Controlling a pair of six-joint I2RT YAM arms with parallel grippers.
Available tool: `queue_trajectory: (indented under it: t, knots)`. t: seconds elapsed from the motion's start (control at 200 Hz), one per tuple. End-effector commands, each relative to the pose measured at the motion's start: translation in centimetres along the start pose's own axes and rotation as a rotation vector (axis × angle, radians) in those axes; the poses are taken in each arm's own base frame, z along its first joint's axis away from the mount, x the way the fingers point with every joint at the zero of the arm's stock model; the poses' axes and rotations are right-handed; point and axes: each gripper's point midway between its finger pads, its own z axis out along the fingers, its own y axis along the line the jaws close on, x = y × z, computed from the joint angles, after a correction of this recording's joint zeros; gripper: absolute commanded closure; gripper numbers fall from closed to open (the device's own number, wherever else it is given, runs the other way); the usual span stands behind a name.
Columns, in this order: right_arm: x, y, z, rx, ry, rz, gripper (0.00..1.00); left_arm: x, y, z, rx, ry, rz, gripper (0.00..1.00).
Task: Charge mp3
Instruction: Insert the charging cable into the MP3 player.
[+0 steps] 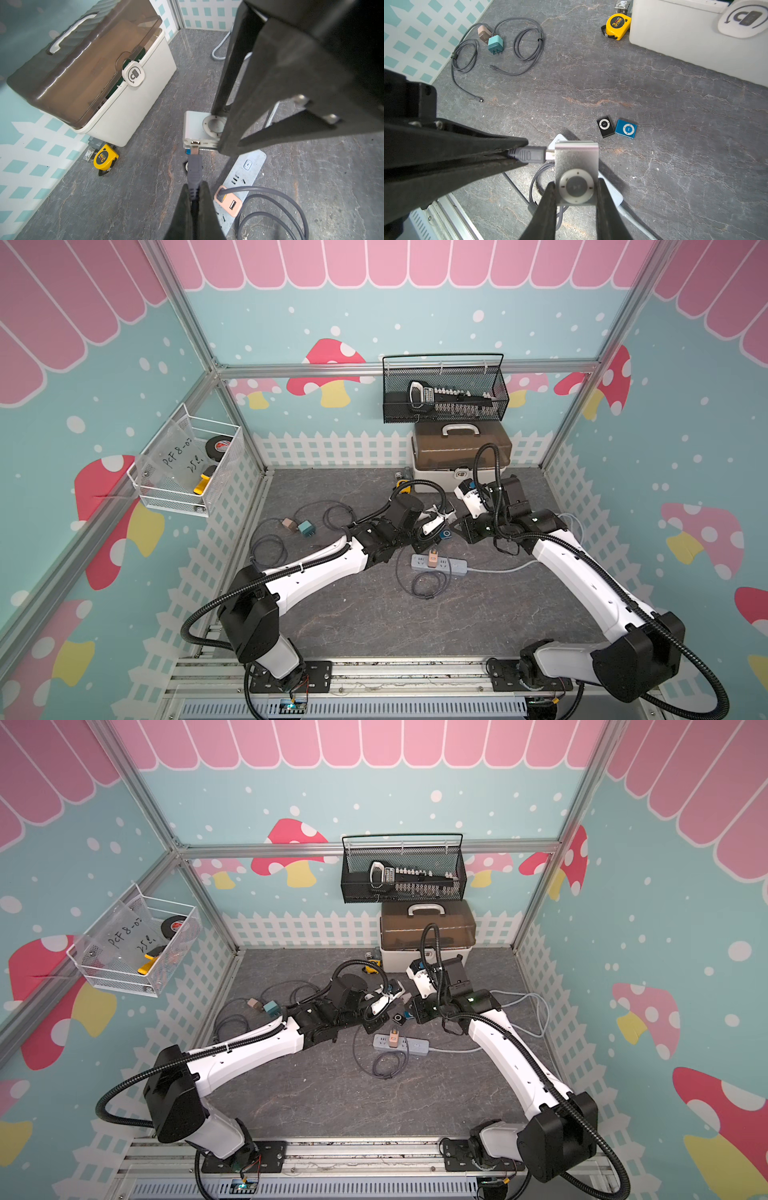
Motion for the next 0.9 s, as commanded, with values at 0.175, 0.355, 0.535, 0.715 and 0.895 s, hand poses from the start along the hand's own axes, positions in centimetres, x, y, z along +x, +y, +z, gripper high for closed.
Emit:
queue_trajectory:
  t: [0.175, 0.355, 0.535, 0.715, 0.895]
  knots:
    - [0.2, -0.3, -0.3, 0.044, -0.004, 0.011, 0.89, -1.7, -0.3, -0.1, -0.010, -0.050, 0.040, 1.00]
    - [0.2, -0.3, -0.3, 0.044, -0.004, 0.006, 0.89, -1.2, -0.3, -0.2, -0.021, -0.041, 0.044, 1.00]
    - [-0.2, 0.0, -0.5, 0.027, -0.017, 0.000, 0.89, -0.9, -0.2, 0.2, -0.029, -0.029, 0.043, 1.00]
    - [-0.2, 0.3, -0.8, 0.016, -0.021, -0.007, 0.88, -0.7, -0.1, 0.4, -0.035, -0.021, 0.043, 1.00]
    - [-0.4, 0.7, -0.8, -0.006, -0.026, -0.008, 0.89, -0.7, -0.1, 0.7, -0.036, -0.020, 0.043, 1.00]
